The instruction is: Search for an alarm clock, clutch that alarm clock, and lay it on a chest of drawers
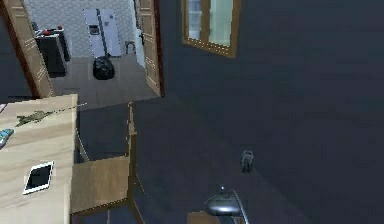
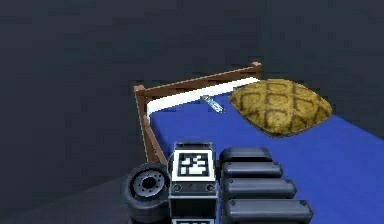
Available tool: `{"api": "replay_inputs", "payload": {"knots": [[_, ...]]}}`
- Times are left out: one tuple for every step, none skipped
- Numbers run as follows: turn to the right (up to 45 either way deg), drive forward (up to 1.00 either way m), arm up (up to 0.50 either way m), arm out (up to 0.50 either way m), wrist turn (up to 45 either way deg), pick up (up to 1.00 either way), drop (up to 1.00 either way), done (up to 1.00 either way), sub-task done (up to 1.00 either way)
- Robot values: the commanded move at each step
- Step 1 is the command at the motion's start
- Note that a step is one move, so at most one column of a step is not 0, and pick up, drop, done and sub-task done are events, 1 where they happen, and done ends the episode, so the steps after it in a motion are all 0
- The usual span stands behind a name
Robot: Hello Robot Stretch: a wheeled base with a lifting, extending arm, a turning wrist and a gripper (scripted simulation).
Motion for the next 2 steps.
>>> {"api": "replay_inputs", "payload": {"knots": [[0.0,0.15,0.00,0.00,0.0,0.00,0.00,0.00,0.00],[0.0,1.00,0.00,0.00,0.0,0.00,0.00,0.00,0.00]]}}
